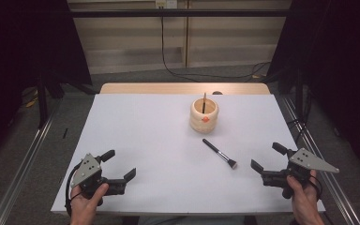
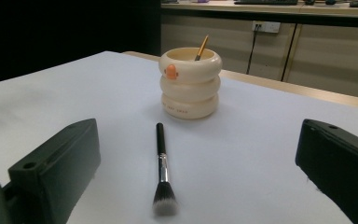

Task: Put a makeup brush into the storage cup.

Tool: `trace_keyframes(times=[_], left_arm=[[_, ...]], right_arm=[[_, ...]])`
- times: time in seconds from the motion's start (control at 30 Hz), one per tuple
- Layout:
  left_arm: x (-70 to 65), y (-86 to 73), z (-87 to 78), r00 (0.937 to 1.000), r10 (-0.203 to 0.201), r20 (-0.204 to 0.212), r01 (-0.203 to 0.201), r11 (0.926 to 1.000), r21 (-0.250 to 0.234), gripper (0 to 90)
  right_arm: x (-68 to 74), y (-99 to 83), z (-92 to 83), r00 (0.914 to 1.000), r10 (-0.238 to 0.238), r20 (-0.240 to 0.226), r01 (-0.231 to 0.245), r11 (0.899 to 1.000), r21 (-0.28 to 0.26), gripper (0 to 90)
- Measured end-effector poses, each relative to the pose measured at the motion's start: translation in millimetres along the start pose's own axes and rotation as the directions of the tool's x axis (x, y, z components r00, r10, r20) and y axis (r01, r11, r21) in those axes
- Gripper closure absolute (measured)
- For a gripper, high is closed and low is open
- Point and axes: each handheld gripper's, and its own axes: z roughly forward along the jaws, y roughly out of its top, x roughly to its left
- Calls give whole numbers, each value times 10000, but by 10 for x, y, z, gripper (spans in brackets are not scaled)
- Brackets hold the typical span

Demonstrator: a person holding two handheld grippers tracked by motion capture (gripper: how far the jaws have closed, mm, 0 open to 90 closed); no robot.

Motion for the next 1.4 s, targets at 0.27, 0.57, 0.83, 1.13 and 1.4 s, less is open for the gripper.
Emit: trace_keyframes(times=[0.27,0.57,0.83,1.13,1.4], left_arm=[[4,5,-13,9999,-52,-109,51,10000,-73,22],[10,8,-10,10000,-28,-74,28,10000,-46,22],[6,14,4,9999,120,57,-120,9999,-32,22],[27,12,5,10000,-5,55,5,10000,-39,22],[42,11,-6,9998,-180,-39,179,9996,-200,22]], right_arm=[[-11,75,73,9999,-41,-110,39,9997,-228,0],[1,193,277,9991,-168,-398,160,9996,-220,0],[-10,334,370,9976,-403,-556,386,9988,-302,23],[-53,500,604,9950,-477,-877,453,9985,-293,11],[-133,569,813,9946,-432,-940,412,9989,-233,12]])
